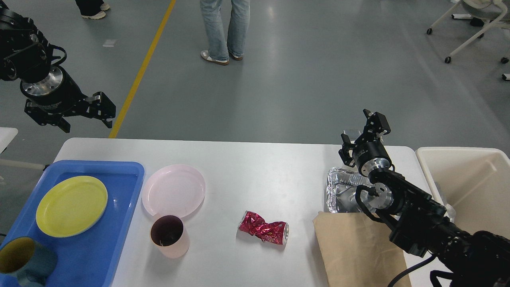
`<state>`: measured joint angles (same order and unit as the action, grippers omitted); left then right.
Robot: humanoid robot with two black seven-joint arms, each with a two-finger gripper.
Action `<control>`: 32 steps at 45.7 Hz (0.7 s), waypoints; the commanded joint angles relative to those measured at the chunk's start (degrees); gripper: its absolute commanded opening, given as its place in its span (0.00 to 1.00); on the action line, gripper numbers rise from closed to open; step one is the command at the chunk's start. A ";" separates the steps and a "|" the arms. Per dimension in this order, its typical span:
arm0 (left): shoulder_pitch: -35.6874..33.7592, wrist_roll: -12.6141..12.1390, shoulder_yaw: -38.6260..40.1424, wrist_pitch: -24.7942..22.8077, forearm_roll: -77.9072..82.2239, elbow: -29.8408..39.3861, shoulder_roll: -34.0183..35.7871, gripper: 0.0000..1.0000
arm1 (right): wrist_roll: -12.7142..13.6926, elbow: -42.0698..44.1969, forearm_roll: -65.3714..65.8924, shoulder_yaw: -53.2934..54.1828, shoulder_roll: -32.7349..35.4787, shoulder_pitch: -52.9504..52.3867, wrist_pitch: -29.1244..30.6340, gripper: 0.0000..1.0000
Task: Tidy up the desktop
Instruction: 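Raise the left gripper and move it above the table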
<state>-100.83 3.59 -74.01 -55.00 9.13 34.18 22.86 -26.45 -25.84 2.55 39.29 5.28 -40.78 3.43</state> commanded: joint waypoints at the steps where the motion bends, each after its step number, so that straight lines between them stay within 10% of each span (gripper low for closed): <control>1: 1.25 -0.08 0.00 0.00 0.01 -2.10 -0.01 0.96 | 0.00 0.00 0.00 0.00 0.00 0.00 0.00 1.00; 22: 1.17 -0.43 1.93 0.00 -0.16 -3.07 -0.89 0.96 | 0.00 0.00 0.00 0.00 0.00 0.00 0.00 1.00; 32: 1.34 -14.04 11.86 0.00 -0.08 -2.72 -0.89 0.96 | 0.00 0.00 0.00 0.00 0.00 0.00 0.00 1.00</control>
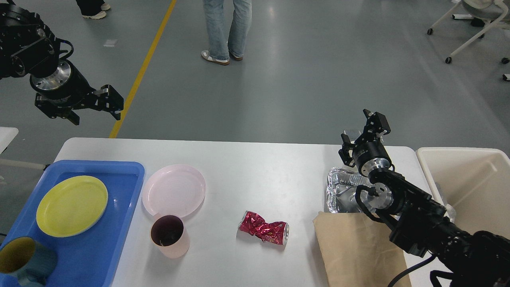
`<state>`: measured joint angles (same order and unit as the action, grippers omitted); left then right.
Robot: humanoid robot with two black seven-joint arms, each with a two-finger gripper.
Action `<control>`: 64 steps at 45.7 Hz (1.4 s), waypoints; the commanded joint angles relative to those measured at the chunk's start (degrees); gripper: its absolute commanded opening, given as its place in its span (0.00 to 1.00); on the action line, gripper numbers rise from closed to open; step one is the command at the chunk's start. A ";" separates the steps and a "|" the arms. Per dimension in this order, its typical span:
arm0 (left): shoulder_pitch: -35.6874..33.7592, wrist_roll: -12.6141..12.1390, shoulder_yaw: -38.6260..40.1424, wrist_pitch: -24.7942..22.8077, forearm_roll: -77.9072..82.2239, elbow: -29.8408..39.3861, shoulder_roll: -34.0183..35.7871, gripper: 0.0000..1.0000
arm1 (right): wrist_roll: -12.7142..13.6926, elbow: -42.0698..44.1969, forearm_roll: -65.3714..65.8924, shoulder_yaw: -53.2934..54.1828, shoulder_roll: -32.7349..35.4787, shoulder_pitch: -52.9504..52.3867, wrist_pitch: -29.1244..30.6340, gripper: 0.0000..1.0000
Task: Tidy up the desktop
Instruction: 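Raise the left gripper and move it above the table, then lower the left gripper onto the pink cup and grasp it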
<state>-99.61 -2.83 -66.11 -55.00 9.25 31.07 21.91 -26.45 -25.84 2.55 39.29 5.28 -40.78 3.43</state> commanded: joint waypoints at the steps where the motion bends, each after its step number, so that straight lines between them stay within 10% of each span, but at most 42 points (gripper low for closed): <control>1: 0.12 -8.68 4.93 0.00 -0.37 0.66 0.23 0.96 | 0.00 0.00 0.00 0.00 0.00 0.00 0.00 1.00; 8: 0.38 -12.29 11.35 0.00 -0.46 1.36 1.29 0.96 | 0.00 0.00 0.00 0.00 0.00 0.00 0.00 1.00; 26: 2.40 -11.59 11.88 0.00 -0.72 12.70 0.50 0.96 | 0.00 0.00 0.00 0.00 0.00 0.00 0.00 1.00; 64: 16.73 -11.76 12.32 0.00 -0.81 13.58 -8.90 0.91 | 0.00 0.00 0.00 0.00 0.00 0.00 0.00 1.00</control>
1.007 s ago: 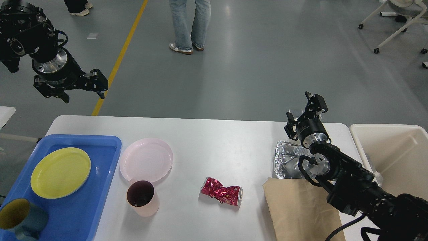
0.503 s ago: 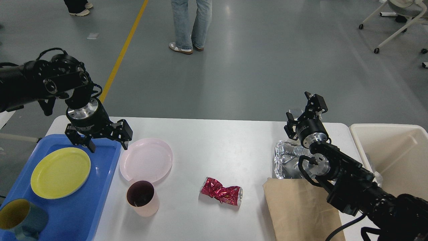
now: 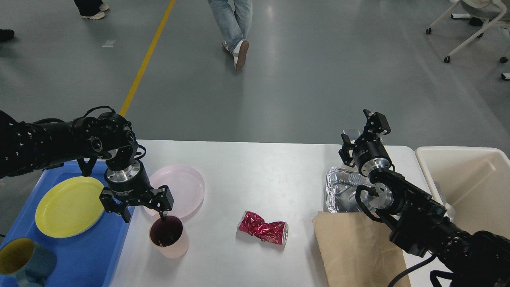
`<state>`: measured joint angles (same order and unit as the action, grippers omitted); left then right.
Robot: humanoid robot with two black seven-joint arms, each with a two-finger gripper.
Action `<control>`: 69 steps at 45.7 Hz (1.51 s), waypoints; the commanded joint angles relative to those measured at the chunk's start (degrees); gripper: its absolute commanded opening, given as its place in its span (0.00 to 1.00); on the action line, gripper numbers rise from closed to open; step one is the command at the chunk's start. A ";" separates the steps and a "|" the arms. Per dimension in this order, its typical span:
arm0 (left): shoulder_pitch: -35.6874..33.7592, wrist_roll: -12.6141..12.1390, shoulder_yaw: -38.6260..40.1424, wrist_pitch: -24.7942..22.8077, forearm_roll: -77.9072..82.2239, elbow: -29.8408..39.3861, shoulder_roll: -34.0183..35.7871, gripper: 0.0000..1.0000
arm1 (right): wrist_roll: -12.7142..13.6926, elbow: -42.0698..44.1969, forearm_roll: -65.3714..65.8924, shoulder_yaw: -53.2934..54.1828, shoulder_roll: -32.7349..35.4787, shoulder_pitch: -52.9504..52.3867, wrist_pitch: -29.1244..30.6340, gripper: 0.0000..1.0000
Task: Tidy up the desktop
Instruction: 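Lower the left gripper onto the pink cup and grasp it, then carry the pink cup with the left gripper onto the blue tray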
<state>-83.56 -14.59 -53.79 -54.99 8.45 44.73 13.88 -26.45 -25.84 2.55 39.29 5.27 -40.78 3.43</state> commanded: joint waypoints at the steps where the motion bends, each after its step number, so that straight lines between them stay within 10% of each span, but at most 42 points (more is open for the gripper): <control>1: 0.94 0.00 0.00 -0.01 -0.01 -0.16 -0.96 0.91 | 0.00 0.00 0.00 0.00 0.00 0.00 0.00 1.00; 24: 3.22 -0.44 -0.08 -0.01 0.78 -0.69 -2.63 0.47 | 0.00 0.00 0.00 0.00 0.00 0.00 0.00 1.00; 38: 3.75 -0.53 -0.17 -0.01 0.78 -0.69 -3.86 0.01 | 0.00 0.00 0.00 0.00 0.00 0.00 0.00 1.00; 69: -12.59 0.17 0.70 -0.01 -0.45 1.15 1.41 0.00 | 0.00 0.00 0.00 0.00 0.00 0.00 0.00 1.00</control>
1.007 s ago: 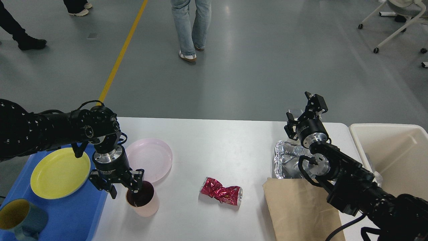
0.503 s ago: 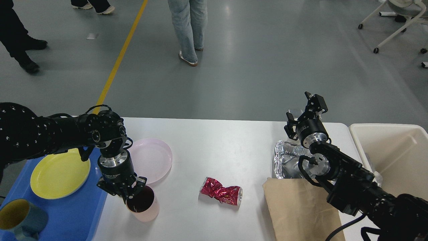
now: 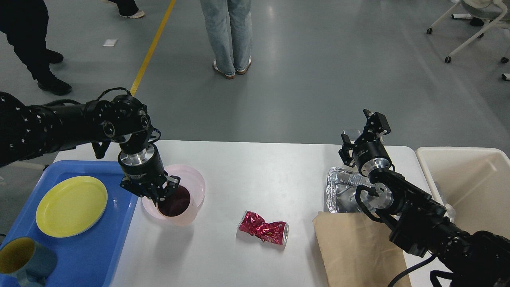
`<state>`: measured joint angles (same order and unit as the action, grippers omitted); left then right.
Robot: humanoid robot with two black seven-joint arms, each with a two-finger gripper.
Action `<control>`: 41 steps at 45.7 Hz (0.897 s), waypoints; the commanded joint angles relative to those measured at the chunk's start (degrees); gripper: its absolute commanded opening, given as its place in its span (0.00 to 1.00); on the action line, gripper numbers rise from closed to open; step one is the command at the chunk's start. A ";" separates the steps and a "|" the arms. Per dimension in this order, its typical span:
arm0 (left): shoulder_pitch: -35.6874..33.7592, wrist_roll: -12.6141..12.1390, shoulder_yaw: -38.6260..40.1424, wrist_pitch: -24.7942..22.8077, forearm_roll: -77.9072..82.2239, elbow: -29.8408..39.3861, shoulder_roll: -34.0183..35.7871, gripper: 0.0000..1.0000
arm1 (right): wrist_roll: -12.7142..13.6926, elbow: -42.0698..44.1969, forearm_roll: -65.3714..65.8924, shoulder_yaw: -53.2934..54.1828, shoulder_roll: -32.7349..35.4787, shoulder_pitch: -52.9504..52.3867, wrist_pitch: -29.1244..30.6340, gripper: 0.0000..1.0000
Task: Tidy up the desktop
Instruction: 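Carry the pink cup with the left gripper onto the blue tray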
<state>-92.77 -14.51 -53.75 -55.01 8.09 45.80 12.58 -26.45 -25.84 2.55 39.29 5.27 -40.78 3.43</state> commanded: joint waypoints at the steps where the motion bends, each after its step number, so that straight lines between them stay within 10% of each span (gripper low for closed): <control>1: -3.99 0.10 0.92 0.01 -0.09 0.08 3.50 0.00 | 0.00 0.00 0.00 0.00 0.00 0.00 0.00 1.00; 41: -0.31 -0.61 0.04 0.01 0.26 0.61 21.96 0.00 | 0.00 0.00 0.00 0.00 0.00 0.00 0.00 1.00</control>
<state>-95.39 -15.11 -53.68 -55.01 8.35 46.41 31.84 -26.45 -25.84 2.55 39.29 5.27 -40.78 3.43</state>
